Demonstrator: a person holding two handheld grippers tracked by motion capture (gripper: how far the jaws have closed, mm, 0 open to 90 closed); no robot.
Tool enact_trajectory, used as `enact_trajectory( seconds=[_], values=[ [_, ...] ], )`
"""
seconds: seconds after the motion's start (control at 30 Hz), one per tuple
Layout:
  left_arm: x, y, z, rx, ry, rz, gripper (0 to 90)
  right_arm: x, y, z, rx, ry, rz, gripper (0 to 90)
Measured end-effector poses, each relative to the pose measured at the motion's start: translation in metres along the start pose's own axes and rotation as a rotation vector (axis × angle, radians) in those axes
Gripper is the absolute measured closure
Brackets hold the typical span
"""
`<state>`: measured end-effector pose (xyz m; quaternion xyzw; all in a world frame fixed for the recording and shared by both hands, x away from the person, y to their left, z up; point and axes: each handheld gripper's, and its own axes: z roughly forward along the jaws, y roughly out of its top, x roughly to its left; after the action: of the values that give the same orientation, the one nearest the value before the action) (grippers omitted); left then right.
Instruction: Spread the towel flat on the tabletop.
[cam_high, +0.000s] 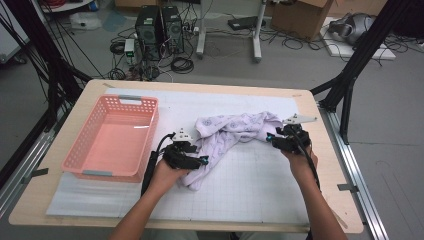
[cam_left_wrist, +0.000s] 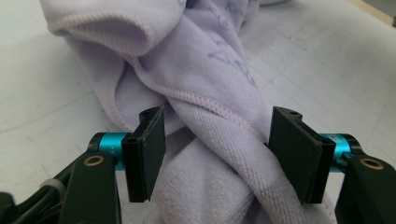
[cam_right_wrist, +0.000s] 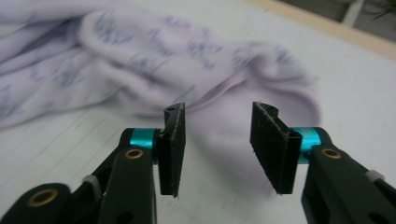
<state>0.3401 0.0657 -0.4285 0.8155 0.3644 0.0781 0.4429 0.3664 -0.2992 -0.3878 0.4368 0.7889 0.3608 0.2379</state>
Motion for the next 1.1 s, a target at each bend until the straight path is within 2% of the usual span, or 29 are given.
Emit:
enact_trajectory(
  seconds=[0.07,0.13,0.2,0.3,0.4,0.57,0.67,0.7,0.77,0.83,0.93,0.97,1.07,1.1],
  values=[
    [-0.002,-0.001,0.002,0.033,-0.008,0.005,40.8,0.009,-0.009,-0.006,-0.01,0.028,-0.014,54.5],
    [-0.004,-0.002,0.005,0.052,-0.022,0.014,50.5,0.015,-0.016,-0.009,-0.022,0.057,-0.016,54.5],
    [-0.006,-0.002,0.006,0.06,-0.024,0.032,61.6,0.022,-0.025,-0.011,-0.035,0.083,-0.008,54.5],
    [-0.006,-0.002,0.006,0.052,-0.051,0.018,71.1,0.03,-0.035,-0.01,-0.048,0.11,-0.001,54.5],
    [-0.012,-0.001,0.006,0.021,-0.117,0.005,73.4,0.037,-0.046,-0.009,-0.042,0.133,-0.002,54.7],
    [-0.042,0.007,0.015,-0.046,-0.249,0.008,73.7,0.036,-0.063,-0.01,-0.037,0.151,0.022,55.1],
    [-0.062,0.014,0.02,-0.125,-0.349,0.004,73.8,0.029,-0.07,-0.013,-0.049,0.146,0.054,55.6],
    [-0.068,0.018,0.019,-0.169,-0.387,-0.004,73.8,0.027,-0.071,-0.013,-0.049,0.146,0.063,56.1],
    [-0.071,0.022,0.015,-0.223,-0.406,-0.007,73.8,0.022,-0.074,-0.014,-0.052,0.144,0.08,56.8],
    [-0.066,0.023,0.009,-0.238,-0.373,-0.015,73.5,0.021,-0.074,-0.015,-0.056,0.146,0.085,57.6],
    [-0.047,0.016,0.0,-0.221,-0.228,-0.021,72.2,0.023,-0.073,-0.014,-0.057,0.154,0.079,58.8],
    [-0.042,0.013,-0.002,-0.212,-0.195,-0.024,71.6,0.025,-0.073,-0.013,-0.053,0.154,0.075,58.8],
    [-0.024,0.001,-0.009,-0.195,-0.056,-0.046,70.9,0.03,-0.07,-0.009,-0.042,0.165,0.075,59.7],
    [-0.021,-0.001,-0.01,-0.191,-0.028,-0.058,70.3,0.033,-0.068,-0.007,-0.044,0.17,0.065,60.3]
  ],
)
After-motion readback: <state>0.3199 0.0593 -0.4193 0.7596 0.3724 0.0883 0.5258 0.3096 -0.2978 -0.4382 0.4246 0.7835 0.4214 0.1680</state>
